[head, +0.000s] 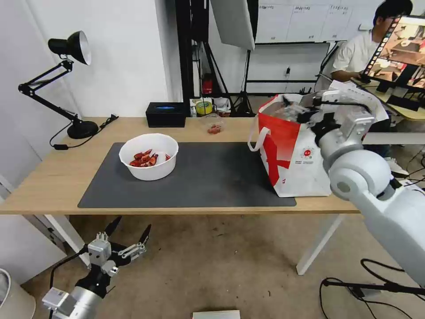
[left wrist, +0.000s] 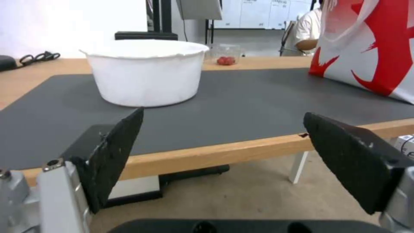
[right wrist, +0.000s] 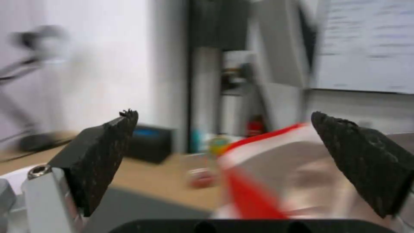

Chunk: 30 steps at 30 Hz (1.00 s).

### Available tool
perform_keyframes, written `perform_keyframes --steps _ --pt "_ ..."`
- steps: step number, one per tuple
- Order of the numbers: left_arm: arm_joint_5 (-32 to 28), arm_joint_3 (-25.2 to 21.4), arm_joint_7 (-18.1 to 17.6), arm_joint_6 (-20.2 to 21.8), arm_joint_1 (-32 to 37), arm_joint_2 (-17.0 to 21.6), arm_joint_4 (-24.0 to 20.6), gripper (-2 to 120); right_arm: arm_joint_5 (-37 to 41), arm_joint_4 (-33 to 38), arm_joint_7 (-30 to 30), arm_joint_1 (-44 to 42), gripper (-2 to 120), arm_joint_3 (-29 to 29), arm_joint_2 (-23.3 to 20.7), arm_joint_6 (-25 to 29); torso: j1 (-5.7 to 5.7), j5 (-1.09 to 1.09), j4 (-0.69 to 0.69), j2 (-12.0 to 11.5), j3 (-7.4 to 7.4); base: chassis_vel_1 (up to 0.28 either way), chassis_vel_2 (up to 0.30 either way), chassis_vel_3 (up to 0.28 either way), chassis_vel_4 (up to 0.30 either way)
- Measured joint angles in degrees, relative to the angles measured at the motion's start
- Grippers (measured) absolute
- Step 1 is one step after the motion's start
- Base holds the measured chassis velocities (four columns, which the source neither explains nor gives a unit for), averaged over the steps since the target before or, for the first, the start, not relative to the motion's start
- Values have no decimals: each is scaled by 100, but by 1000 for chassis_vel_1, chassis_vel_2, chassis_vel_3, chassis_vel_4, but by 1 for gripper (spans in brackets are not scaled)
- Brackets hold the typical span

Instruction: Pick up the trash from the table and place it into the takeout bag.

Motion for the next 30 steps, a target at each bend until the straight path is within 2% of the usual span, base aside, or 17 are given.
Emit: perform_keyframes --steps 1,4,12,18,23,30 --pt "0 0 0 0 0 0 0 100 0 0 0 0 100 0 0 0 0 0 0 0 0 0 0 0 0" --pt "4 -8 7 -11 -7 -64 -1 100 -26 341 -560 -565 100 -20 -91 265 0 0 -1 0 0 0 0 0 0" --pt "78 68 38 -58 -35 -204 75 100 -261 443 -1174 -1446 100 43 -133 903 0 1 0 0 0 0 0 0 0" --pt "120 98 65 -149 -41 -233 214 100 -963 191 -1774 -2918 100 309 54 1716 0 1 0 0 0 0 0 0 0" --pt "172 193 74 -164 -79 -253 284 100 -1593 -28 -1934 -3796 100 418 338 2175 -1 0 -1 0 -1 0 0 0 0" --pt "223 273 79 -174 -129 -259 386 100 -2051 -409 -1928 -4388 100 422 588 2613 -1 0 -1 0 0 0 0 0 0"
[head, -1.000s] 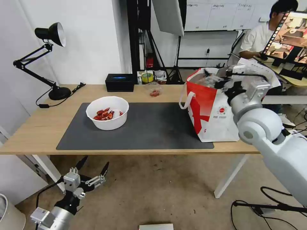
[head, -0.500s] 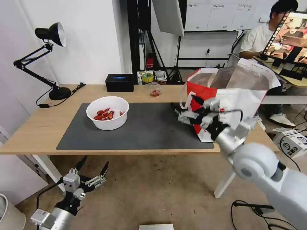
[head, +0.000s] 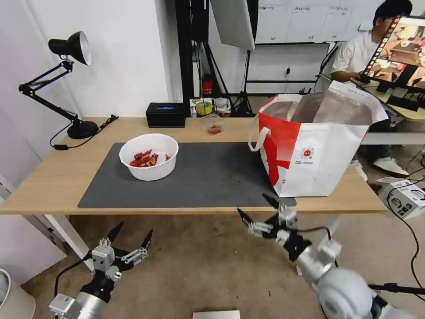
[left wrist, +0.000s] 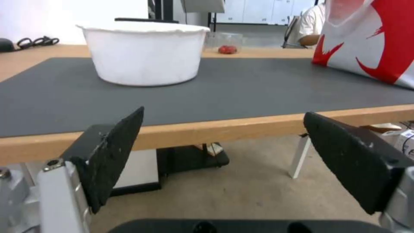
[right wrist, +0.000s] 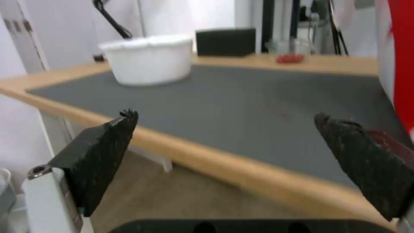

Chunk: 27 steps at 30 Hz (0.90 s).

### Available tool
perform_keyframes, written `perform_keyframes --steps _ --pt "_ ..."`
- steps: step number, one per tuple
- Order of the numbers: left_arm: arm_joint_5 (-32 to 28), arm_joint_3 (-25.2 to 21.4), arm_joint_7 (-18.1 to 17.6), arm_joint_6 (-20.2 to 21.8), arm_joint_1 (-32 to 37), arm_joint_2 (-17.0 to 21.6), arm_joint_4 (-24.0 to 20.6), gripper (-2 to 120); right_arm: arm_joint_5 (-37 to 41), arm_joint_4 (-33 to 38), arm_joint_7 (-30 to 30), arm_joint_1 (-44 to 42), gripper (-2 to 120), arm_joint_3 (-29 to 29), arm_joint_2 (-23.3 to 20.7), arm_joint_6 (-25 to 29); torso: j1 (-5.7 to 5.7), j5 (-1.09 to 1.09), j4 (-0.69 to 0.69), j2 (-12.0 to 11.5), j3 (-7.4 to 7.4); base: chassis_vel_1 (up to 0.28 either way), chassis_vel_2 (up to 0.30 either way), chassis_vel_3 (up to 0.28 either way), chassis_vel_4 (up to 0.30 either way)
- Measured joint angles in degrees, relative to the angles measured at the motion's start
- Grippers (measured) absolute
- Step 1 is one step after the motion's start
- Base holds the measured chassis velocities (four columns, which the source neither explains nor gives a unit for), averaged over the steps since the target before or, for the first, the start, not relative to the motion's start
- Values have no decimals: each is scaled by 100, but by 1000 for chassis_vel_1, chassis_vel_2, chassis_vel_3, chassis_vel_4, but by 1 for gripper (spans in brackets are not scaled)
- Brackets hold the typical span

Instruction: Pick up the trash from the table and place it into the takeout bag.

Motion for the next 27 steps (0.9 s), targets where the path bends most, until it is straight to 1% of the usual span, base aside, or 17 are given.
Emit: perform_keyframes --steps 5,8,16,21,23,25,26,27 --pt "2 9 6 -3 -8 3 23 100 -146 -244 104 -166 100 -7 117 137 0 0 0 0 1 0 0 0 0" --pt "3 10 9 -5 -8 16 25 100 -303 -370 289 -167 100 -38 197 175 0 0 0 0 1 0 0 0 0" --pt "33 12 29 -7 20 -42 22 100 -481 -377 610 -19 100 -124 246 167 0 0 1 0 1 0 0 0 0" --pt "58 19 16 -8 58 -89 9 100 -499 -360 632 -4 100 -129 245 143 0 0 1 0 1 0 0 0 0" --pt "-5 6 -134 77 74 -19 -86 100 -499 -355 633 1 100 -130 243 135 0 0 2 0 1 0 0 0 0" --pt "-165 -69 -360 208 12 164 -210 100 -499 -353 633 4 100 -131 241 130 0 -1 2 0 1 0 0 0 0" --pt "-165 -69 -360 208 12 164 -210 100 -499 -353 633 4 100 -131 241 130 0 -1 2 0 1 0 0 0 0" --pt "-306 -120 -499 308 -46 294 -295 100 -498 -352 633 5 100 -131 240 129 0 -1 1 0 1 0 0 0 0"
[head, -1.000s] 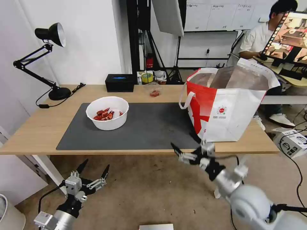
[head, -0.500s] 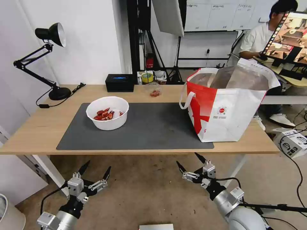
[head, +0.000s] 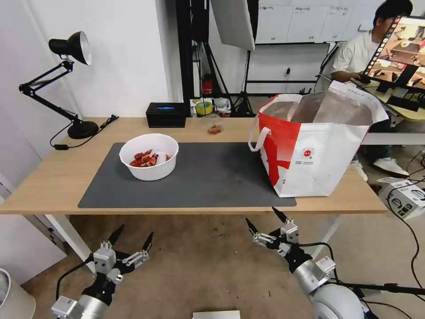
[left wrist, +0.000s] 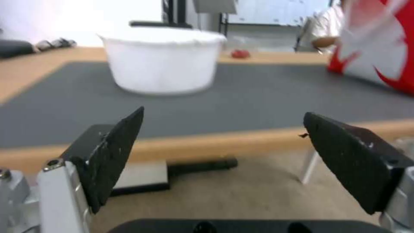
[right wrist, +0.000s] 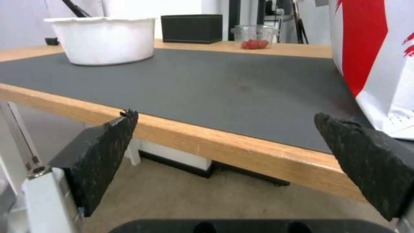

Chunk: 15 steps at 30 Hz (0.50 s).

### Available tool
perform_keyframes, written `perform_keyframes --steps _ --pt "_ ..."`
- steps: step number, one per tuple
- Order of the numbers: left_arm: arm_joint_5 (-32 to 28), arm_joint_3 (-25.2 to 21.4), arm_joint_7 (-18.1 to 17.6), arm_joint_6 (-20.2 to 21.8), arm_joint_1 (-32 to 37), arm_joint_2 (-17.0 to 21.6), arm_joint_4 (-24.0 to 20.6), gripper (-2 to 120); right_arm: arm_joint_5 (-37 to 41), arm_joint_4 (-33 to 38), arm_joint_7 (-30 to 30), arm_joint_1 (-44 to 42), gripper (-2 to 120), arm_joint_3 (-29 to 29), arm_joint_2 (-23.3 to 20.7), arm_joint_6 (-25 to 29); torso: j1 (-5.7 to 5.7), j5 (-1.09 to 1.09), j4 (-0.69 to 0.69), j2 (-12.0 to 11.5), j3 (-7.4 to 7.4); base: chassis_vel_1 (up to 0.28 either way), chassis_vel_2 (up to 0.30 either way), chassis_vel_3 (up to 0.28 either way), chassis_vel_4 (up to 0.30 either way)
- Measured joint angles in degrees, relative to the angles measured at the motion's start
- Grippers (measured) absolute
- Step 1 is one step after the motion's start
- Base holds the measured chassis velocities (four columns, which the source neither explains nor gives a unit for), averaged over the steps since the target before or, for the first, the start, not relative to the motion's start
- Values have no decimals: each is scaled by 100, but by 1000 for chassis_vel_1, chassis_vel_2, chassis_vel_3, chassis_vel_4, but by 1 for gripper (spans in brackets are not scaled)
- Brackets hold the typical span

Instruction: Pick up the trash from the table and place it into the takeout bag.

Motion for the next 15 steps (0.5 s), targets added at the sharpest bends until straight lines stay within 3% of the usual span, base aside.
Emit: perform_keyframes --steps 2,3,6,7,9,11,14,15 --pt "-420 -124 -289 240 -185 404 -178 100 2 2 1 2 100 -1 -1 -3 0 1 0 0 0 0 0 0 0" --pt "-420 -124 -289 240 -185 404 -178 100 2 2 1 2 100 -1 -1 -3 0 1 0 0 0 0 0 0 0" --pt "-1300 -165 -935 570 -605 1161 -328 100 6 5 1 4 100 -1 -3 -6 0 0 0 0 0 0 0 0 0" --pt "-1300 -165 -935 570 -605 1161 -328 100 6 5 1 4 100 -1 -3 -6 0 0 0 0 0 0 0 0 0" --pt "-2237 -153 -1525 931 -1099 1822 -375 100 8 6 0 5 100 -1 -4 -8 2 -1 -3 0 1 0 0 0 0" --pt "-2493 -178 -1628 1002 -1208 1989 -369 100 9 6 1 5 100 -1 -4 -9 2 0 -3 0 1 0 0 0 0" --pt "-3403 23 -1886 1155 -1910 2595 -147 100 11 8 0 7 100 -1 -5 -11 1 1 0 0 1 0 0 0 0" --pt "-3403 23 -1886 1155 -1910 2595 -147 100 11 8 0 7 100 -1 -5 -11 1 1 0 0 1 0 0 0 0"
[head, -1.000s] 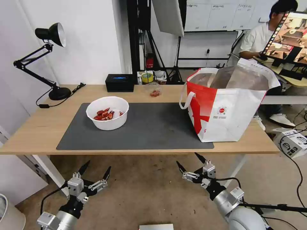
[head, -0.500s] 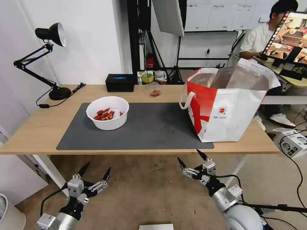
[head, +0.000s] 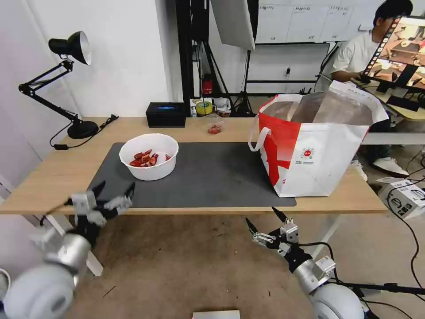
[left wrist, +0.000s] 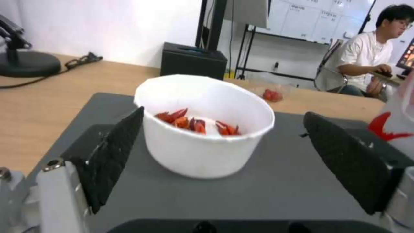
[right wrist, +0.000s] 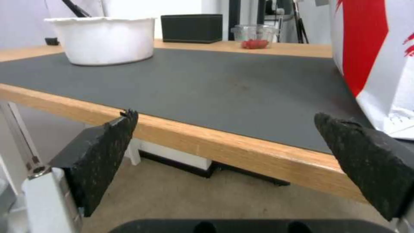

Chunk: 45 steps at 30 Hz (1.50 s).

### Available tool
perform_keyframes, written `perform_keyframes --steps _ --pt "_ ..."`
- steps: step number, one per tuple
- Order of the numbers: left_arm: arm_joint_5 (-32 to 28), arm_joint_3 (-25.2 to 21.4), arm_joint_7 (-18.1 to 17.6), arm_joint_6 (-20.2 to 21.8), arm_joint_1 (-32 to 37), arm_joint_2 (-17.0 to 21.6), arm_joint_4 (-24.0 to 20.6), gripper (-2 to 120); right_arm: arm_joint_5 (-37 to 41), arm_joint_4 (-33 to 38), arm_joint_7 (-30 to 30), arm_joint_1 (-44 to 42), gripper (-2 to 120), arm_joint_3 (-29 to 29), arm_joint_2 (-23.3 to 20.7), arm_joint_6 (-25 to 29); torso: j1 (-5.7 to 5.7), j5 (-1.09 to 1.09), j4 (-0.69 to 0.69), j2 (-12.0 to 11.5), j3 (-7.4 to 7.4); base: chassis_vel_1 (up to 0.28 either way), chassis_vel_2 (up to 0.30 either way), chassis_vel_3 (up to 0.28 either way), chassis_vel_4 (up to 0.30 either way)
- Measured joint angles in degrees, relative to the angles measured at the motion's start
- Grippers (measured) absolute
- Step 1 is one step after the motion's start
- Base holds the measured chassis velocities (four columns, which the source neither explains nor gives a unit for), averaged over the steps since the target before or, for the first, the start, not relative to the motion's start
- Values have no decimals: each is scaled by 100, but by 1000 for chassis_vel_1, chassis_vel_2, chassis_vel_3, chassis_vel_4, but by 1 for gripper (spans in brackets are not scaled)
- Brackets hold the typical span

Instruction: Pick up the trash from the table and place it into the takeout bag.

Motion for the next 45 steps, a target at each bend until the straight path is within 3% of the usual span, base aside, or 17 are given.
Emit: perform_keyframes --steps 3,6,12,16,18,20,26,35,45 --pt "-629 529 -143 123 -985 382 374 100 2 2 0 1 100 1 -1 -2 1 -1 -1 0 0 0 0 0 0" --pt "-967 626 -158 296 -1405 536 566 100 4 3 0 2 100 1 -2 -3 1 0 -3 0 0 0 0 0 0" --pt "-1375 637 -186 466 -1695 721 865 100 5 5 -1 3 100 1 -2 -4 0 0 1 0 -1 0 0 0 0" --pt "-1489 954 -212 665 -2196 808 1204 100 6 6 -2 4 100 1 -2 -5 0 0 0 0 -1 0 0 0 0" --pt "-1651 1322 -334 1043 -2650 796 1402 100 6 6 -3 4 100 2 -3 -6 0 -2 -1 0 0 0 0 0 0" --pt "-1718 1438 -342 1128 -2770 784 1458 100 6 6 -4 3 100 1 -3 -6 0 1 -1 0 -1 0 0 0 0" --pt "-2275 2088 -384 1603 -3572 577 1867 100 7 6 -6 4 100 1 -3 -7 -1 2 0 0 -1 0 0 0 0" --pt "-2708 3075 -718 1902 -4885 226 2423 100 7 5 -6 4 100 2 -3 -7 -1 1 -1 0 -1 0 0 0 0" --pt "-2939 4058 -1746 2579 -6142 -377 3160 100 7 6 -6 4 100 2 -3 -7 -1 1 -1 0 0 0 0 0 0"
